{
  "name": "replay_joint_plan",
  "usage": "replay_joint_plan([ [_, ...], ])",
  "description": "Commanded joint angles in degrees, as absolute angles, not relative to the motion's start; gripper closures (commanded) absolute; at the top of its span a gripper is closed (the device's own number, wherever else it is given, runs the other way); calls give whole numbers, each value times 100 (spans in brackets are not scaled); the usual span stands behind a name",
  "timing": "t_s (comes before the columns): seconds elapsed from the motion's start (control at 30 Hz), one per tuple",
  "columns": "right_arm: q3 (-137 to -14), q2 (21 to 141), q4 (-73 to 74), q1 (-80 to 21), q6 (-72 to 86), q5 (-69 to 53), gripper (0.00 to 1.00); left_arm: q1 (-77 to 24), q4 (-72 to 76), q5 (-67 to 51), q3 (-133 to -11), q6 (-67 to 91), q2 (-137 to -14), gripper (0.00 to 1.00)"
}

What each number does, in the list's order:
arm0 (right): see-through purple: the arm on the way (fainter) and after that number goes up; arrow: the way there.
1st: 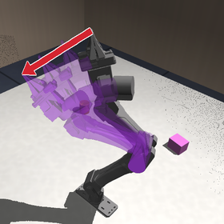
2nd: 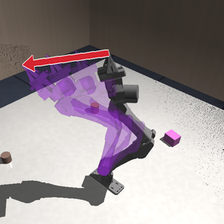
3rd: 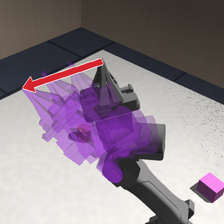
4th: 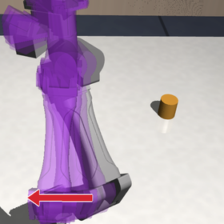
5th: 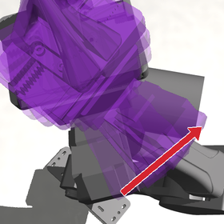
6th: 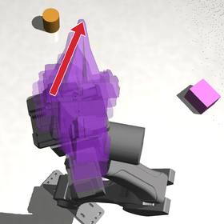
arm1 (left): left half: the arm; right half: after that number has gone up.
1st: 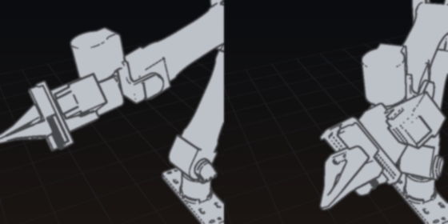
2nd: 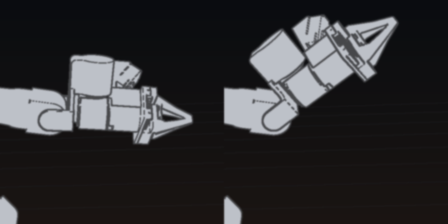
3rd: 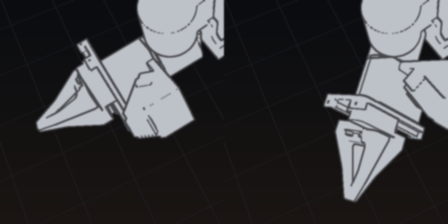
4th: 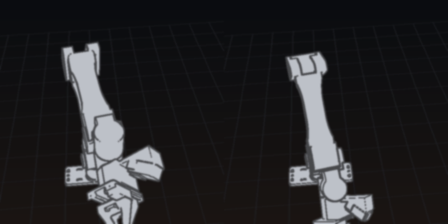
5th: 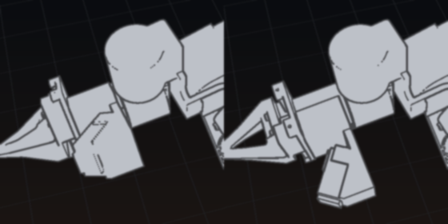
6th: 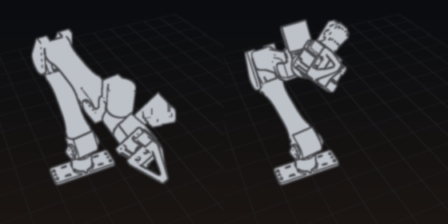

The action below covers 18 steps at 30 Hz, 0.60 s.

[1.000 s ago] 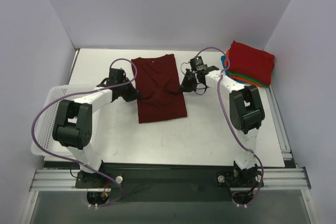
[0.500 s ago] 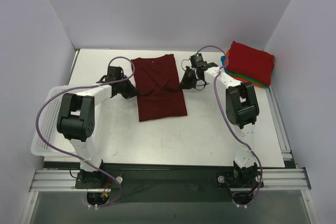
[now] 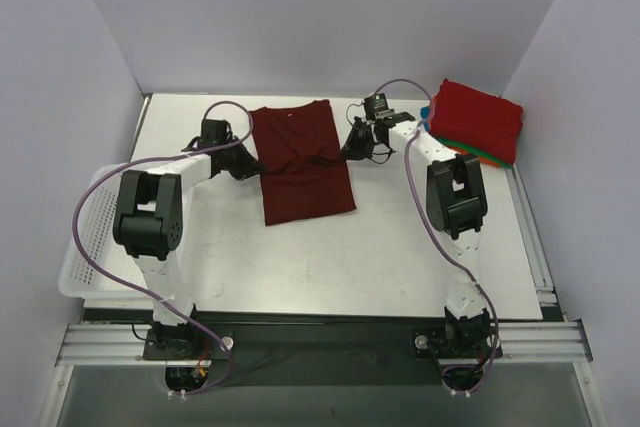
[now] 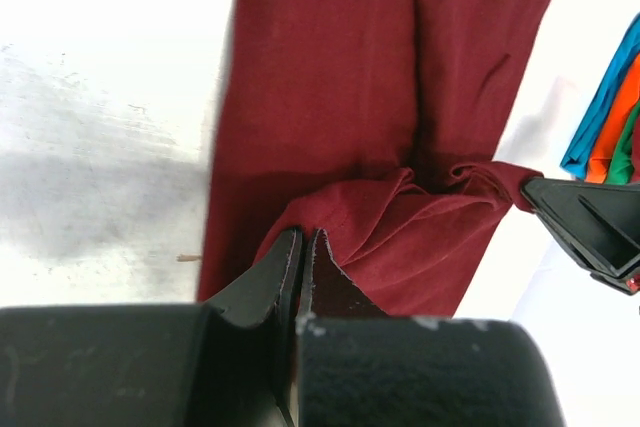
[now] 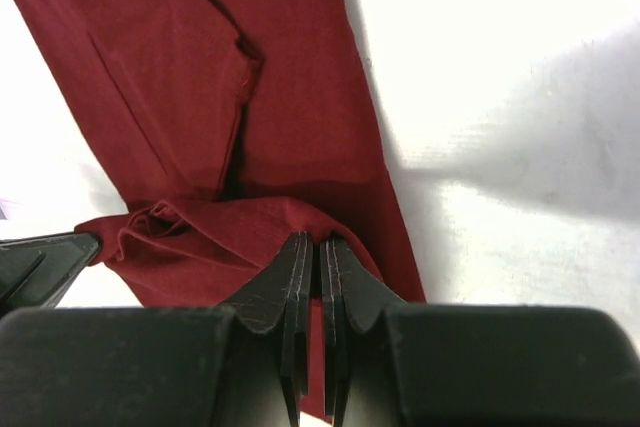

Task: Fold and stack the t-shirts
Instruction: Fold the folded rectangular tshirt in 1/3 of the way

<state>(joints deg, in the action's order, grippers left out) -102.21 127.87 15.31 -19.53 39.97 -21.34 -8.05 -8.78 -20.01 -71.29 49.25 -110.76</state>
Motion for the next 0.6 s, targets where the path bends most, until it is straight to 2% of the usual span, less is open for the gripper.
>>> replay_joint_plan([
  [0.0,-10599,12972,1687,-1907,3806,-2224,100,-712,-501,-2197,-7339,4878,-11197,100],
  [0.1,-10924,13165,1688,-1890,3753,-2294,100,-651,-308,-2267,-7321,4965,-11285,100],
  [0.17,-11169,13280,1722,-1881,3753,-2312,100,-615,-124,-2302,-7313,4983,-11346,93],
  [0.2,-11232,13324,1723,-1881,3762,-2320,100,-580,-123,-2364,-7356,4983,-11381,89],
  [0.23,-11285,13350,1723,-1872,3753,-2329,98,-545,-80,-2443,-7365,4983,-11408,73],
  [0.27,-11398,13368,1740,-1855,3744,-2347,89,-528,130,-2530,-7365,4992,-11460,65],
  [0.33,-11426,13360,1784,-1837,3744,-2390,76,-440,228,-2628,-7339,5001,-11409,44],
  [0.5,-11058,12852,1802,-1846,3507,-2286,45,-404,422,-2646,-7067,5001,-10908,32],
  [0.57,-10908,12640,1819,-1854,3349,-2215,41,-518,317,-2532,-6865,4957,-10566,31],
])
